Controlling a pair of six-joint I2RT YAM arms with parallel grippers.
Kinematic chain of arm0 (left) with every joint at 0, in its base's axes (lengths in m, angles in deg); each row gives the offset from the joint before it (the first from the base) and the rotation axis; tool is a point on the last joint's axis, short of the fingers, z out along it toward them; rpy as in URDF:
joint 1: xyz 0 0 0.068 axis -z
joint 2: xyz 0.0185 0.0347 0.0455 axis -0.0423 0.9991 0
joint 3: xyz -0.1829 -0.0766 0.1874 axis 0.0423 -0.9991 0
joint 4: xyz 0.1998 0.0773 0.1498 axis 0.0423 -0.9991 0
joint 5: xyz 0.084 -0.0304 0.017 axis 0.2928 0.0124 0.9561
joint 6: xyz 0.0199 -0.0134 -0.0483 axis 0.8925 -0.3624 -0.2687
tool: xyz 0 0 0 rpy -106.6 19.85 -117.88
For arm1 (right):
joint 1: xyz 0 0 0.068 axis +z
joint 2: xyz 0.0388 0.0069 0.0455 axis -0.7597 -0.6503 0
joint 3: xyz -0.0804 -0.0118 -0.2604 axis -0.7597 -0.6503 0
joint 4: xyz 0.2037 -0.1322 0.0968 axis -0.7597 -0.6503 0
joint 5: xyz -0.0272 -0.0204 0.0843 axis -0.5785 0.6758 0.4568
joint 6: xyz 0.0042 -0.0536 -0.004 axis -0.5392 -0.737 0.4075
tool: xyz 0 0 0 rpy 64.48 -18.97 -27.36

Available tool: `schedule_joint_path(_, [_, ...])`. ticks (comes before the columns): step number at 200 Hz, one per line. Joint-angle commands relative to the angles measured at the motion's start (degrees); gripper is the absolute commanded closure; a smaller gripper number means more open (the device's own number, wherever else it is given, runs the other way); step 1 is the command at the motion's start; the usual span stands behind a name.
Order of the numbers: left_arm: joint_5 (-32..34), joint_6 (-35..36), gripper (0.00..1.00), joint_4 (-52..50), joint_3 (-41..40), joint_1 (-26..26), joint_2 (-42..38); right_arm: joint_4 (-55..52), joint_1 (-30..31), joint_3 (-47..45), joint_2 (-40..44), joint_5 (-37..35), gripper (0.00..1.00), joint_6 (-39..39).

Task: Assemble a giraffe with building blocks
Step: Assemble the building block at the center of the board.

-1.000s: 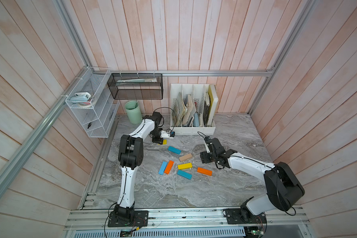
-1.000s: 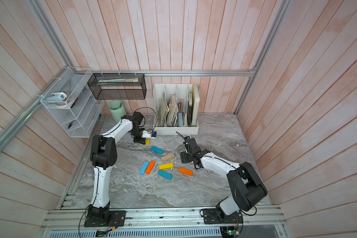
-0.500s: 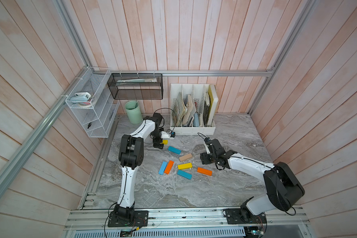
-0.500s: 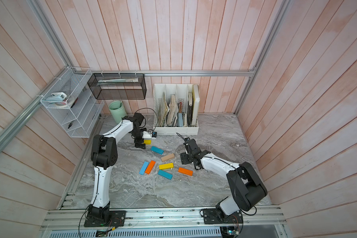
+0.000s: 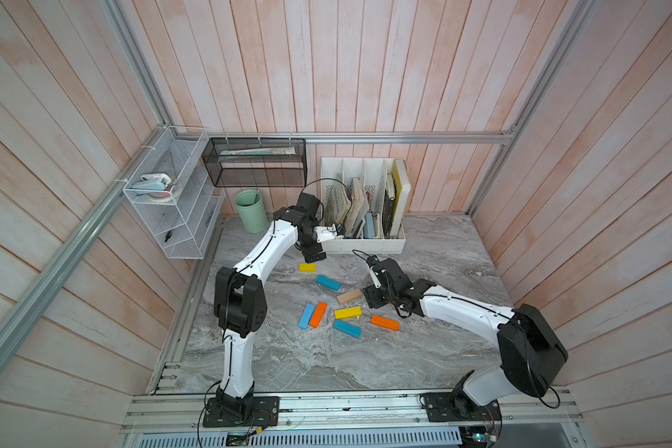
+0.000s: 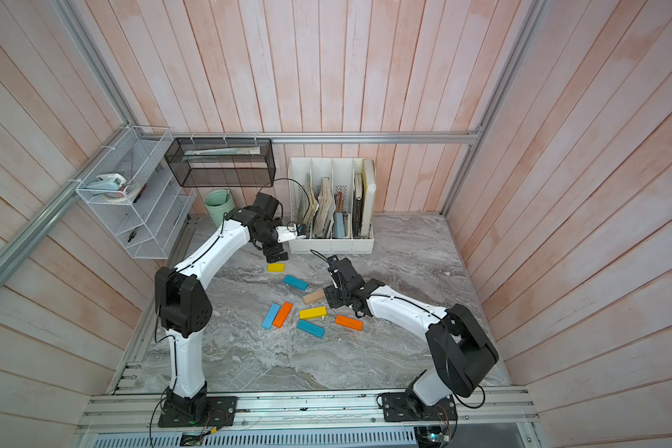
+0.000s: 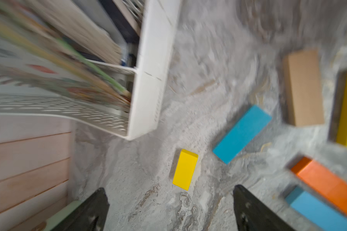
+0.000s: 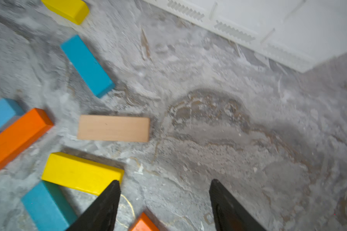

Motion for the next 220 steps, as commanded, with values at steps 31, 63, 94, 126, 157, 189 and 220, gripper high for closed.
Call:
schedule_joint_path(31, [-5.6,-52.0,0.0,14.5,-6.7,-8.2,-8.2,-5.5,-0.5,16.9,-15.7,15.2,0.26,-9.4])
schedule_joint_path(63, [-2.5,-54.7,0.0,17.7,-16.9,-7.4,-14.7,-16.7,0.6,31.2,-28.3,16.2,0.27,-12.1])
schedule_joint_path(94, [3.5,-60.9,0.0,20.6,-25.9,-7.8,-24.6,-20.0,1.0,36.2,-32.3,12.7,0.28,-11.3])
schedule_joint_path(126, [1.3,-70.8,0.0,29.3,-39.9,-7.9,-36.4,-17.5,0.0,36.9,-32.6,5.1,0.43,-4.1])
schedule_joint_path(157, [-9.5,-75.9,0.05,36.2,-53.3,-8.0,-41.2,-15.4,-2.1,36.9,-32.4,7.7,0.59,-2.0])
schedule_joint_path(189, [-15.2,-78.2,0.39,36.6,-59.7,-7.3,-38.8,-15.3,-3.1,38.4,-34.7,9.6,0.55,-2.7])
schedule_joint_path(220, [-13.0,-77.3,0.77,35.2,-59.7,-5.2,-34.3,-16.7,-3.9,42.5,-38.8,11.5,0.56,-4.1])
